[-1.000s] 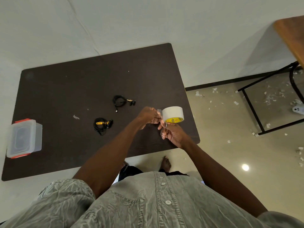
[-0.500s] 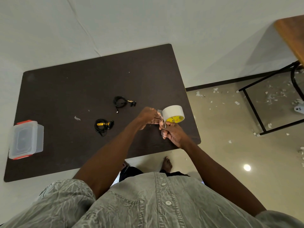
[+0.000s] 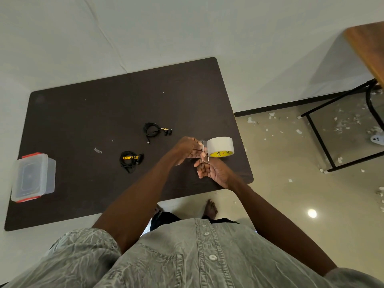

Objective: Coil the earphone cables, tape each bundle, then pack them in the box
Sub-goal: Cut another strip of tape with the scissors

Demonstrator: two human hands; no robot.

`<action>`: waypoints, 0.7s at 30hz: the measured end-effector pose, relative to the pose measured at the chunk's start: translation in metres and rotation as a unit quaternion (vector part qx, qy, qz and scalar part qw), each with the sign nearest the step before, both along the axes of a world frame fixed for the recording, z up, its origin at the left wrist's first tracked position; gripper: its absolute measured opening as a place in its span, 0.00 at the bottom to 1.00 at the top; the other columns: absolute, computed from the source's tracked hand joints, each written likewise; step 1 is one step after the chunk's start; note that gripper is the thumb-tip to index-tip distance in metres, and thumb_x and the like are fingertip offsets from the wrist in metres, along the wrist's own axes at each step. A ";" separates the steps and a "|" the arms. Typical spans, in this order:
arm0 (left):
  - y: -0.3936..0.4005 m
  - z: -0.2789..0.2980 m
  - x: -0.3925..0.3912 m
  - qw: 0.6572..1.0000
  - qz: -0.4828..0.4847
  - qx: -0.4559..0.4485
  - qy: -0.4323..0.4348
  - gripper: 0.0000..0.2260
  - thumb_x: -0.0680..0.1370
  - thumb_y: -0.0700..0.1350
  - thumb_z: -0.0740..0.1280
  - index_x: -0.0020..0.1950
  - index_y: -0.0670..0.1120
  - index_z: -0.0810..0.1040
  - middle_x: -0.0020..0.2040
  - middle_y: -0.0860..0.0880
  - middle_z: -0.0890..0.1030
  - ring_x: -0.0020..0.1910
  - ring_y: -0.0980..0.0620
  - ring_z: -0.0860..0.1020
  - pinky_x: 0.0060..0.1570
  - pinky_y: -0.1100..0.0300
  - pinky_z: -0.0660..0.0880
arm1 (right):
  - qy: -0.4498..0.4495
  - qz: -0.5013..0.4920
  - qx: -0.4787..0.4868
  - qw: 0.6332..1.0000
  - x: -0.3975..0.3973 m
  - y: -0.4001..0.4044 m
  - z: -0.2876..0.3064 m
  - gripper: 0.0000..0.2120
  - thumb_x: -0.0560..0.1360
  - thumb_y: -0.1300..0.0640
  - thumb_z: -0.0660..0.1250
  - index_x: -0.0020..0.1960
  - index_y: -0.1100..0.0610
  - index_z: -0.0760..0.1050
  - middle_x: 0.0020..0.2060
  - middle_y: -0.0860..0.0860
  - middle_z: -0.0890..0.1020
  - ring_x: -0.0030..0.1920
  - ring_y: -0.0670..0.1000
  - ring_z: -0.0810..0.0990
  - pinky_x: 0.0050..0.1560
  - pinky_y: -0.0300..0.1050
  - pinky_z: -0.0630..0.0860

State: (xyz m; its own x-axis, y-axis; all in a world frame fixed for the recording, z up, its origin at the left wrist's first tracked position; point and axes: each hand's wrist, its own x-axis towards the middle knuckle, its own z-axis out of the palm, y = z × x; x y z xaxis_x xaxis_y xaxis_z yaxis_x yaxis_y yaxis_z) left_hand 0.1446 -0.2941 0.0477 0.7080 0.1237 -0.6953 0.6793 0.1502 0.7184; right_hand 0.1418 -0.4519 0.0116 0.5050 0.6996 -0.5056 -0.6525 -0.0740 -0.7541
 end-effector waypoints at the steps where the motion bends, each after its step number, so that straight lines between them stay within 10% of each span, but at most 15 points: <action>1: 0.001 -0.001 -0.001 1.000 -0.001 0.000 0.001 0.03 0.79 0.33 0.62 0.48 0.38 0.75 0.50 0.36 0.82 0.41 0.47 0.83 0.35 0.62 0.79 | 0.003 0.001 -0.005 1.000 0.000 -0.001 0.000 0.19 0.72 0.40 0.68 0.45 0.58 0.81 0.43 0.63 0.77 0.35 0.54 0.78 0.41 0.49 0.76; 11: 0.010 -0.005 -0.005 0.996 -0.012 -0.089 -0.014 0.04 0.79 0.33 0.62 0.50 0.40 0.74 0.57 0.38 0.81 0.58 0.44 0.81 0.59 0.51 0.76 | -0.127 0.130 -0.249 0.951 -0.005 -0.018 -0.003 0.17 0.74 0.47 0.71 0.46 0.61 0.77 0.30 0.54 0.80 0.28 0.49 0.74 0.28 0.41 0.70; 21: 0.010 -0.011 -0.006 0.996 0.003 -0.083 -0.038 0.03 0.79 0.36 0.64 0.47 0.42 0.75 0.58 0.41 0.81 0.59 0.46 0.80 0.62 0.53 0.74 | -0.504 0.258 -0.495 0.660 -0.022 0.021 0.010 0.16 0.76 0.50 0.70 0.59 0.58 0.77 0.66 0.57 0.67 0.57 0.55 0.76 0.56 0.48 0.73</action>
State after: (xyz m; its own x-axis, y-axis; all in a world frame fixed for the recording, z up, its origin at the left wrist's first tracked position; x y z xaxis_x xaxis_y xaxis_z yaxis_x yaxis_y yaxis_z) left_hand 0.1391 -0.2844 0.0367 0.7594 0.0161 -0.6504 0.6218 0.2762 0.7329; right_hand 0.1195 -0.4308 0.0219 0.7572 0.4892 -0.4329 0.4472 -0.8712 -0.2023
